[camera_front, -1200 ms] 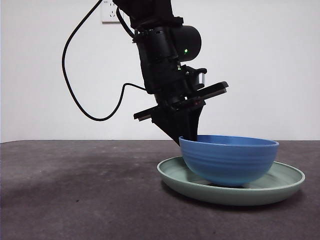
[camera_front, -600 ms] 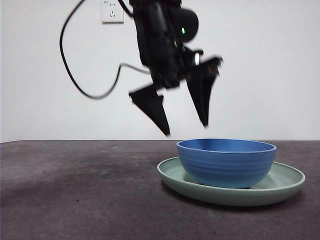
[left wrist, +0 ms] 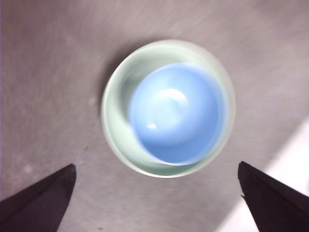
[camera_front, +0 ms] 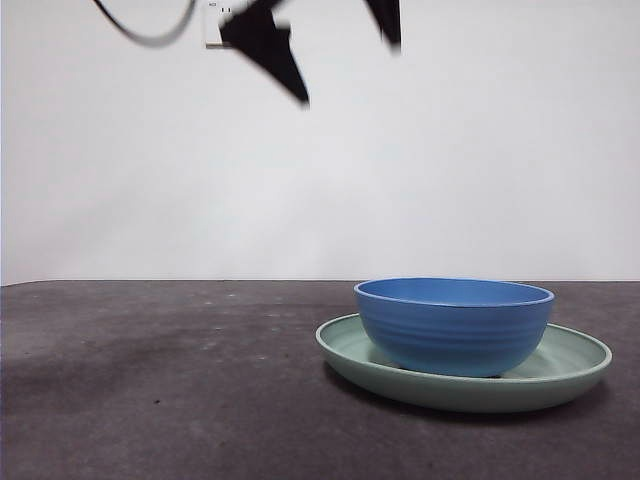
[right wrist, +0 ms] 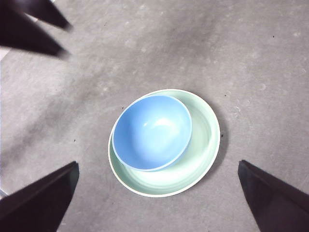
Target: Pick up the blue bowl, put it on the green plate, put it on desk
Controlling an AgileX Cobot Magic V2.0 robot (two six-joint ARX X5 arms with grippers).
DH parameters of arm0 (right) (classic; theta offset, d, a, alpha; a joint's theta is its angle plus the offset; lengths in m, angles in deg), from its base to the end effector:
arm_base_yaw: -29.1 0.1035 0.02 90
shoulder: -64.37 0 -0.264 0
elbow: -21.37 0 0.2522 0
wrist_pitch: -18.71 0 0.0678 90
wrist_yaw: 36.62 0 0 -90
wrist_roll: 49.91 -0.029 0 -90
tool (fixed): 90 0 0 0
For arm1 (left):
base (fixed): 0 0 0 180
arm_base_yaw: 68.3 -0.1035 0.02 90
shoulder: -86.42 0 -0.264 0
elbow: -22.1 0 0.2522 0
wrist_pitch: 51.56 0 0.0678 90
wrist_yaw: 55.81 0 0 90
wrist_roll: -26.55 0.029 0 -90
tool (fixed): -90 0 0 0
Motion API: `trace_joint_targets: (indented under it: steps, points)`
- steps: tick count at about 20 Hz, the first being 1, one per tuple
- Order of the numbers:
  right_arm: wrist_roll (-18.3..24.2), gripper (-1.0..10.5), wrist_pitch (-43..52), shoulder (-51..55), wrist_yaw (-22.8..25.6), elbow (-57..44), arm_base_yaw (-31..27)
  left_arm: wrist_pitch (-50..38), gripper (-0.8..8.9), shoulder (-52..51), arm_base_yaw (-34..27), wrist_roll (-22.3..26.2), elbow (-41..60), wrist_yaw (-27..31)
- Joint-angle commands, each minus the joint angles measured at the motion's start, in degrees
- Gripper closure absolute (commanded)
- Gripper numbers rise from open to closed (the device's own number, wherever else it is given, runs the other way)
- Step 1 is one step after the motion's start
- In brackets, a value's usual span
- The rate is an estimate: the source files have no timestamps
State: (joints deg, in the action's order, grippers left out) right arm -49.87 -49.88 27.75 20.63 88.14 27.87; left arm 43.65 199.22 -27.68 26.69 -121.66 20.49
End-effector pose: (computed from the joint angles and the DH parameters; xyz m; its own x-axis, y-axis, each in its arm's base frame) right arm 0.0987 0.0136 0.3303 0.6702 0.5267 -0.5229 -0.4060 0.8499 0.3358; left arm 0.2842 -0.2528 0.3902 0.1662 -0.4546 -0.8751 0.7123 0.6690 -0.2123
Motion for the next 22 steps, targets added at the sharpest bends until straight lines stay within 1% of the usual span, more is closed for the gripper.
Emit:
trace_joint_targets:
  steps: [1,5,6,8,11,16,19,22]
  points:
    - [0.6,3.8,0.3,-0.2,0.0,1.1,-0.1,1.9,0.95,-5.5,0.2,2.0,0.5,-2.5]
    - [0.5,3.8,0.3,-0.3,0.0,1.1,-0.1,1.6,0.96,-17.7,0.2,5.9,10.8,-3.1]
    - [0.4,3.8,0.3,-0.3,0.0,1.1,-0.1,0.7,0.95,-21.1,0.2,6.8,14.6,-3.1]
    - [0.1,3.8,0.1,-0.3,0.0,1.1,-0.1,-3.7,0.95,-28.2,0.2,6.9,22.9,-3.1]
    - [-0.1,3.8,-1.2,-0.4,-0.1,1.1,-0.1,-11.2,0.95,-38.8,0.2,6.7,36.2,-3.1]
    - [-1.9,3.8,-3.3,-0.4,0.0,1.1,-0.1,-18.1,0.95,-53.3,0.2,6.1,52.2,-3.1]
    - [-3.6,3.8,-5.2,-1.7,0.1,1.1,-0.1,-23.9,0.95,-62.0,0.1,3.2,61.4,-3.1]
    - [-3.9,3.8,-8.2,-5.2,0.0,1.1,0.0,-29.4,0.95,-70.3,0.2,1.2,70.8,-3.1]
